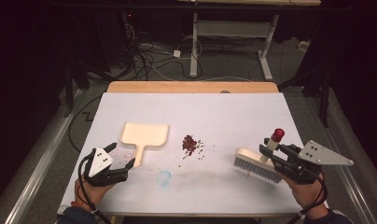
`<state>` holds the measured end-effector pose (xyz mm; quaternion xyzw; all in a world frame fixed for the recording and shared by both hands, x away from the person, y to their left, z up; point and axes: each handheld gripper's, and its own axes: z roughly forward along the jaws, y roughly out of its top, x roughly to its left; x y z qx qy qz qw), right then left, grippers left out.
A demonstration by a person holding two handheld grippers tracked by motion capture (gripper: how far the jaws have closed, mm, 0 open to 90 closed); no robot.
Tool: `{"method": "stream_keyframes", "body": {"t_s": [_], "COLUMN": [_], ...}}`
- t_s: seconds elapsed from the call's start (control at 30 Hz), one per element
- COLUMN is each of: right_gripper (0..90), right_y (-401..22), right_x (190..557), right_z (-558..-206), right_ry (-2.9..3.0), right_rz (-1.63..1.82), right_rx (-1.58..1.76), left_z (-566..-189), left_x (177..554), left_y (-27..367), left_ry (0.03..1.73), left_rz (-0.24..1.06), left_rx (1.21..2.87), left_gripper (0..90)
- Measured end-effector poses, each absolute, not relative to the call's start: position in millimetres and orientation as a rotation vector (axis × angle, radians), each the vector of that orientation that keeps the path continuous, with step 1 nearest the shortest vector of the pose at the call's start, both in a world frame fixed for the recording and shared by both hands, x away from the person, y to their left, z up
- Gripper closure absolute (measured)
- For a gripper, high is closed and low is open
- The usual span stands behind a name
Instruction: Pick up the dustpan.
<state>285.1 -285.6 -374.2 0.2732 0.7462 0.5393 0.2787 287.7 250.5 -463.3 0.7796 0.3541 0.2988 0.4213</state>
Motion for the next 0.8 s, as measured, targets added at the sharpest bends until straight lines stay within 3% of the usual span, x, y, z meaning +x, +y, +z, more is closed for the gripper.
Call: {"method": "stream_keyframes", "body": {"t_s": [0.17, 0.3, 0.47, 0.8], "right_gripper": [69.8, 69.8, 69.8, 69.7], "right_y": [-287, -286, -282, -279], "right_x": [285, 288, 289, 294], "right_z": [-375, -374, -375, -378], "right_ry": [1.996, 1.989, 1.998, 2.002], "right_rz": [1.448, 1.441, 1.431, 1.397], "right_rx": [0.733, 0.735, 0.737, 0.756], "left_z": [-464, -458, -459, -475], "left_x": [290, 289, 291, 336], "left_y": [250, 249, 236, 221], "left_ry": [0.901, 1.017, 1.096, 1.249], "left_rz": [0.716, 0.64, 0.581, 0.434], "left_rx": [1.969, 1.928, 2.02, 2.118], "left_gripper": [18.1, 18.1, 17.9, 23.4]}}
